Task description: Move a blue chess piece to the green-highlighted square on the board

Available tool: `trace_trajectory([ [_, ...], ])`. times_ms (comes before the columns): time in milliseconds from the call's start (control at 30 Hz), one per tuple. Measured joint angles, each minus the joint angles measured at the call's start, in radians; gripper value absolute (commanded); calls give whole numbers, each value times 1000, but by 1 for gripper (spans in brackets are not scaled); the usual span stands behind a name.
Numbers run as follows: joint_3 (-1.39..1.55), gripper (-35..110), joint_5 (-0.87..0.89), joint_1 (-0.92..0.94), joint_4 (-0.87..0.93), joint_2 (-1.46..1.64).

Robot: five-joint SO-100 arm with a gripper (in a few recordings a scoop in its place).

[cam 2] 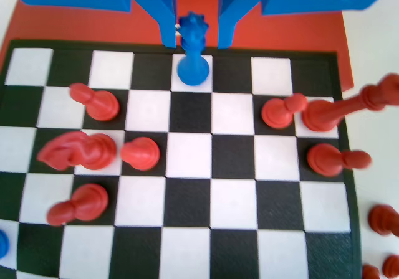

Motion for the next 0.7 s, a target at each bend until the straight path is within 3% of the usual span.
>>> trace_trajectory([
  [700,17,1,8,-18,0,-3],
])
